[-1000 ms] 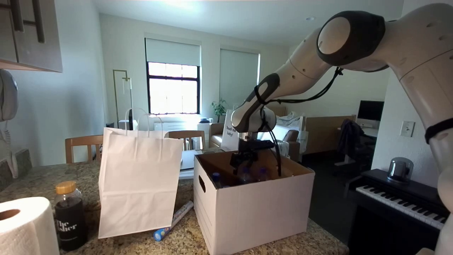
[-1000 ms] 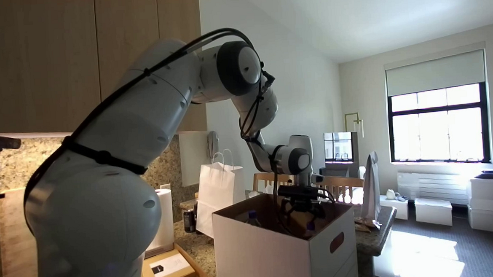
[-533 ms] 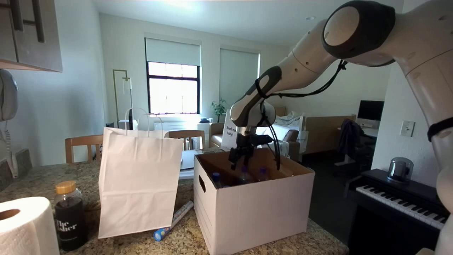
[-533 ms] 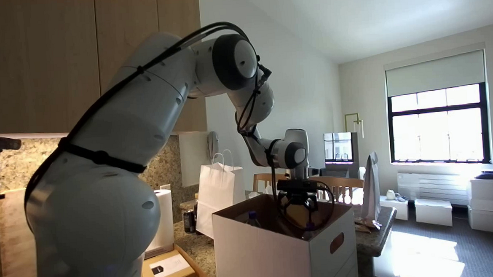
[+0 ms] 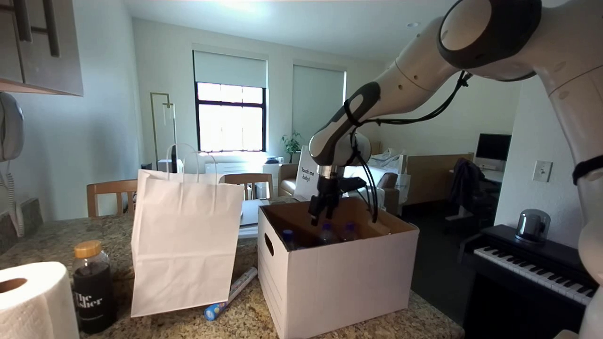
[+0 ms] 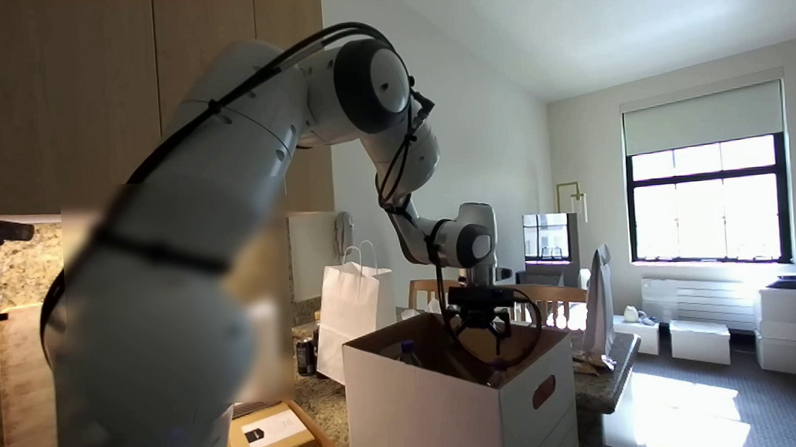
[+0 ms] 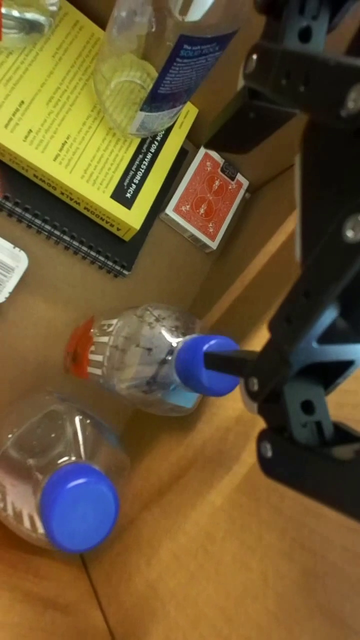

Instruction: Remove the bottles from the box and put them on the table

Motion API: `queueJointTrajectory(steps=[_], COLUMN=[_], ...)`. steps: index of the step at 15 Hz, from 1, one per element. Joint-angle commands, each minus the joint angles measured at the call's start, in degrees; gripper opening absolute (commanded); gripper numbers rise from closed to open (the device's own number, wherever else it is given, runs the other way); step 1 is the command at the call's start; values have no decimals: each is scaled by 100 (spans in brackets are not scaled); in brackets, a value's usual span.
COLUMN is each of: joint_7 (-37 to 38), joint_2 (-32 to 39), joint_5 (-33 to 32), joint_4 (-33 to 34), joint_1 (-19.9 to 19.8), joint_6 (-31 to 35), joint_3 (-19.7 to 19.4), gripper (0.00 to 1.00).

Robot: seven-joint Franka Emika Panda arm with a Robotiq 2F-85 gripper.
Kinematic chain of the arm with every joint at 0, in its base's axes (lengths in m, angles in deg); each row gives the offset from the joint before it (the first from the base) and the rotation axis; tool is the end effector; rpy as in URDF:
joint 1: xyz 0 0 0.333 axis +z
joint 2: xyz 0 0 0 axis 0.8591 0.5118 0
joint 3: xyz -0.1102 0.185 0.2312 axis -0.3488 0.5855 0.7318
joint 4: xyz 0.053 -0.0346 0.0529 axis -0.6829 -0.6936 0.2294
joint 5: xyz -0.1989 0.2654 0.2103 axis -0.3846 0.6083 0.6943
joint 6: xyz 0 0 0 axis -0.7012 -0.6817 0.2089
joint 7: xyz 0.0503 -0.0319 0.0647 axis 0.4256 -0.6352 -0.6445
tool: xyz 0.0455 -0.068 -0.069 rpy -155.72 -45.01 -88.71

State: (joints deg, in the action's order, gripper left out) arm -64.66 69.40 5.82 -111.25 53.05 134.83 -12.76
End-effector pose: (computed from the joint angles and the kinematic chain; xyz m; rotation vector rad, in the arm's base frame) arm 0.6425 0.0040 0.2712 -2.9921 -0.6192 -0.1525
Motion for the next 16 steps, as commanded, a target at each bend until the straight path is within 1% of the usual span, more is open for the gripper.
queueJointTrajectory(steps=[1, 3, 6, 9, 10, 11, 12, 13, 14, 16], joint_7=[-338, -58, 55, 157, 145, 140, 89, 52, 83, 160], joint_2=[-94, -82, -111, 85, 137, 174, 228, 272, 321, 363], joint_5=[241, 132, 92, 0, -6, -31, -6, 6, -19, -103], joint_4=[-192, -233, -294, -80, -26, -4, 62, 113, 183, 245], joint_1=[-221, -176, -190, -144, -136, -116, -124, -125, -97, -27], joint_6=[-225, -196, -107, -321, -425, -443, -534, -609, -683, -715], joint_3=[75, -69, -206, -325, -328, -335, -307, -288, -292, -323], gripper=[100, 100, 100, 99, 74, 74, 71, 66, 57, 44])
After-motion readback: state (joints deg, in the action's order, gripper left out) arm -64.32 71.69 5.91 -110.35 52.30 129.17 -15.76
